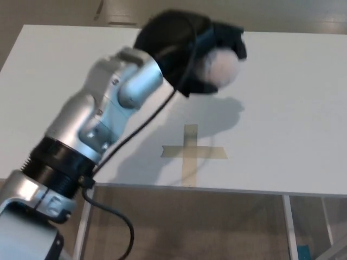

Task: Use the left hand to take the pink dumpling toy on a person's hand and put it on the desk.

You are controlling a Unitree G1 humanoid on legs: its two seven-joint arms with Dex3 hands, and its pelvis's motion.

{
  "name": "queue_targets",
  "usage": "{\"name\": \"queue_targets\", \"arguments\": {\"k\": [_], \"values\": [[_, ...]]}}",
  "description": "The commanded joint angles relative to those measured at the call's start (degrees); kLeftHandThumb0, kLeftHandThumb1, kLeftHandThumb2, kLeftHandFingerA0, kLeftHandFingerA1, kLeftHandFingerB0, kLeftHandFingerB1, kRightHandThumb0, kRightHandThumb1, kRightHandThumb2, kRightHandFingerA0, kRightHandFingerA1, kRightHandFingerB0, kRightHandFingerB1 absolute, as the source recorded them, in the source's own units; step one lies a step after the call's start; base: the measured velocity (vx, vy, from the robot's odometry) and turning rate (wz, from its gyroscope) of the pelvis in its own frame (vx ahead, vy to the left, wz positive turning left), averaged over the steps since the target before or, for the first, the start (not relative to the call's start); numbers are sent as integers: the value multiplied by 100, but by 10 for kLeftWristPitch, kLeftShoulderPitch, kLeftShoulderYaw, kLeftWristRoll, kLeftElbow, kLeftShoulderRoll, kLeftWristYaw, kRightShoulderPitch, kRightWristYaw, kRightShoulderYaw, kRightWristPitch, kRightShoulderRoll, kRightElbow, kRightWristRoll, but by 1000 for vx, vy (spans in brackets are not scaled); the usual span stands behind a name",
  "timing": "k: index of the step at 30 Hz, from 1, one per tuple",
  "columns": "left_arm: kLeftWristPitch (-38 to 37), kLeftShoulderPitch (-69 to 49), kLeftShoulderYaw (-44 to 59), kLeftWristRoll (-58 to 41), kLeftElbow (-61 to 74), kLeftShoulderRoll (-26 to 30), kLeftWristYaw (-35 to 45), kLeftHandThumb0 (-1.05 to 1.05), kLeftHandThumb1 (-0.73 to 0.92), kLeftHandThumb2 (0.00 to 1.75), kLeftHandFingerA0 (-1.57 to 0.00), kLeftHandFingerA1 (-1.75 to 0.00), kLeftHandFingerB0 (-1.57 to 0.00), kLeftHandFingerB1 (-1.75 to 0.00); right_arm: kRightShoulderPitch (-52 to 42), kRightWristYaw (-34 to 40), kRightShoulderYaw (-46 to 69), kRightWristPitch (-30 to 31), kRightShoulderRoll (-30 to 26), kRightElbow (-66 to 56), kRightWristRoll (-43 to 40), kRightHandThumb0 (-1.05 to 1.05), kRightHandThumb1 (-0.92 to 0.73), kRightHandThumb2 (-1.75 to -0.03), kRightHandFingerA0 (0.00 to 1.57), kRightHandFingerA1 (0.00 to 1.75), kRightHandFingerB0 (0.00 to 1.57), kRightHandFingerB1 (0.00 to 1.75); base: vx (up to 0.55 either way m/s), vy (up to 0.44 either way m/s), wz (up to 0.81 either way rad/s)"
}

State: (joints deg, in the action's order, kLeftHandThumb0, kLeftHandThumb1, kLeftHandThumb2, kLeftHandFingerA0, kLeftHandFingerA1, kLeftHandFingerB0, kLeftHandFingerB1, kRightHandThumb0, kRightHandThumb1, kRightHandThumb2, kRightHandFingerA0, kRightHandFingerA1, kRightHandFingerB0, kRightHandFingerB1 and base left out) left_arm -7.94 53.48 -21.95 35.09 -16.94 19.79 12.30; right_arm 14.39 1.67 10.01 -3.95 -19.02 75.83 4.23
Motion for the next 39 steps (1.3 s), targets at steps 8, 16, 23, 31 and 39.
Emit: {"name": "queue_targets", "arguments": {"k": [8, 16, 23, 31, 39], "values": [[-26, 50, 146, -90, 52, 101, 39, -30, 71, 64, -75, -144, -85, -63, -1, -5, -2, 6, -1, 0, -3, -24, -74, -62, 57, 43, 49, 40, 0, 0, 0], [-96, 5, 190, -98, -30, 172, 6, -26, 70, 63, -79, -141, -86, -64, -3, -6, -3, 5, -3, -1, -5, -23, -74, -62, 57, 43, 50, 40, 0, 0, 0], [-118, -20, 165, -60, -140, 196, -32, -26, 72, 64, -75, -149, -85, -65, -4, -6, -8, 2, -4, 0, -1, -23, -74, -62, 57, 43, 49, 40, 0, 0, 0], [-108, -32, 120, -30, -240, 181, -62, -29, 74, 64, -78, -141, -82, -54, -4, -4, -2, 2, -1, 0, -7, -23, -74, -62, 58, 43, 51, 41, 0, 0, 0], [-99, -58, 58, -2, -304, 146, -100, -26, 74, 63, -69, -153, -83, -56, -4, -8, -2, 1, 0, -1, -8, -24, -74, -62, 57, 43, 49, 40, 0, 0, 0]]}}
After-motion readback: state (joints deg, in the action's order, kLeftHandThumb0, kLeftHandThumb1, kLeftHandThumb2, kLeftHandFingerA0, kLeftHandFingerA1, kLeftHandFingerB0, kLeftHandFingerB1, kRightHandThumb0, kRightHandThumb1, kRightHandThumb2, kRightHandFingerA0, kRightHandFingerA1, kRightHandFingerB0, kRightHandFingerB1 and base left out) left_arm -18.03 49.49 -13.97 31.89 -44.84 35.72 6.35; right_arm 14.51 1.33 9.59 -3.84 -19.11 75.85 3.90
